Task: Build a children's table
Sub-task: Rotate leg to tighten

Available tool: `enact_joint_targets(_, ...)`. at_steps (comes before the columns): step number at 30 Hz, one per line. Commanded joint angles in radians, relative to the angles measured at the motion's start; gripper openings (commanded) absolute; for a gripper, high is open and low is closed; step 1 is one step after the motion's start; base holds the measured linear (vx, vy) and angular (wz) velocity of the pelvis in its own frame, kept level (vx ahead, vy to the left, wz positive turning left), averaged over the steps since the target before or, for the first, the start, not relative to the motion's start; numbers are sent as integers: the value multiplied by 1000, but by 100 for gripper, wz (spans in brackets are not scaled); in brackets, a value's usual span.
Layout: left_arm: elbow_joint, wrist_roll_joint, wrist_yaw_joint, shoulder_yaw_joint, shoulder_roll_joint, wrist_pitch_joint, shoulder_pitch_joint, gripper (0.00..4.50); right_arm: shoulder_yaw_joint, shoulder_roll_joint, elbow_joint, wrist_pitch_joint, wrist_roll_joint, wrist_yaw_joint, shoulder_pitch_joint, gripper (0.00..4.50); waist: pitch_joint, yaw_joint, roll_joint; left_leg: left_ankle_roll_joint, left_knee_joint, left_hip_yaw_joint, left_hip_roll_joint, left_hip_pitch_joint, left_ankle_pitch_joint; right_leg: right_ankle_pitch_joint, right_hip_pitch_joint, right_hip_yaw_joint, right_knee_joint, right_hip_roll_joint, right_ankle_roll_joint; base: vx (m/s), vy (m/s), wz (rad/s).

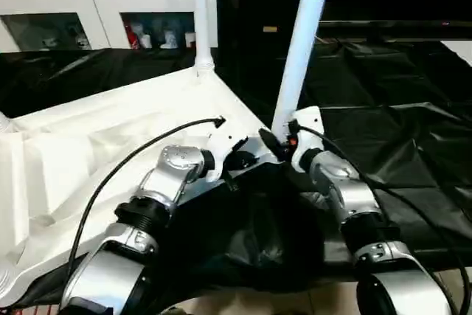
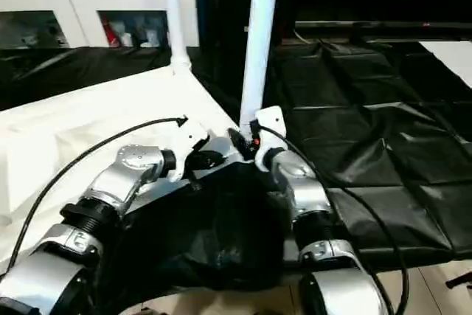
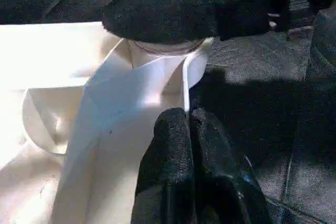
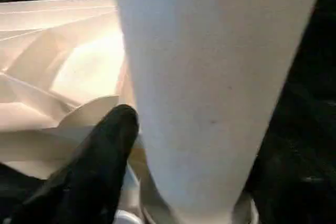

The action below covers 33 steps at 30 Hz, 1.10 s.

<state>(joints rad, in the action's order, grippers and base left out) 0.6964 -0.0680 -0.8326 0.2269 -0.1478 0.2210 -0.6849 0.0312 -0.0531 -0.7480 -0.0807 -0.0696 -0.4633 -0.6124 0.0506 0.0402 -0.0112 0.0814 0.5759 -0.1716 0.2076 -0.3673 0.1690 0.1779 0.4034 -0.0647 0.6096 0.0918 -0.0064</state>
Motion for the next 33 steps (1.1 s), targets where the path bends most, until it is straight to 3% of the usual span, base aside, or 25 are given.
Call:
enact_joint_targets(1,-23,4,-5,30,21,29,-26,0,-72,38,-26,-30,-4,-78,26,355,-58,9,4,-23,-71,0,11,3,296,333,-45,34,-93,45,-184,0,0,0)
enact_joint_targets(2,-24,7,-9,27,20,37,-26,0,-71,33,-25,-29,-4,-82,27,355,-59,9,4,-22,-71,0,12,4,296,334,-45,34,-92,45,-184,0,0,0)
enact_joint_targets(5,-23,-1,-19,21,9,78,-22,54,-62,6,-19,-26,-10,-108,32,364,-58,9,3,-27,-71,0,12,3,292,322,-45,34,-93,44,-189,0,0,0)
enact_joint_targets(8,-26,-8,-5,22,3,114,-23,65,-52,-4,-19,-24,-12,-118,29,364,-60,7,2,-26,-71,1,11,0,283,302,-48,33,-89,43,-193,0,0,0)
enact_joint_targets(9,-28,-6,-5,23,1,129,-23,90,-47,-6,-20,-24,-15,-121,27,364,-61,7,-1,-27,-70,1,13,3,279,285,-46,34,-88,44,-201,0,0,0)
enact_joint_targets(12,-32,-9,-22,32,-7,160,-24,90,-41,-13,-25,-19,-14,-124,19,364,-63,6,2,-38,-67,-1,11,0,245,218,-51,34,-81,42,-223,0,0,0)
enact_joint_targets(13,-35,-9,-23,34,-10,160,-22,90,-38,-15,-26,-17,-15,-125,17,364,-63,7,-2,-41,-67,-1,12,0,241,201,-51,34,-80,43,-233,0,0,0)
enact_joint_targets(18,-43,-4,-23,31,-19,148,-17,90,-24,-30,-30,-11,-22,-142,7,364,-64,6,-2,-44,-66,-2,12,2,239,173,-54,34,-78,42,-248,0,0,0)
enact_joint_targets(26,-111,12,-61,31,-62,173,13,90,-14,-64,-44,-3,-23,-163,-3,364,-64,8,0,-51,-65,-2,15,1,226,155,-56,34,-74,44,-260,0,0,0)
enact_joint_targets(30,-151,15,-87,38,-91,192,40,90,-8,-78,-54,0,-24,-167,-10,364,-62,10,-2,-41,-68,-3,15,5,247,192,-52,34,-78,44,-256,0,0,0)
enact_joint_targets(33,-168,15,-96,40,-105,197,59,62,-7,-82,-57,3,-23,-169,-12,364,-62,12,-3,-34,-68,-3,16,5,252,198,-51,35,-78,43,-246,0,0,0)
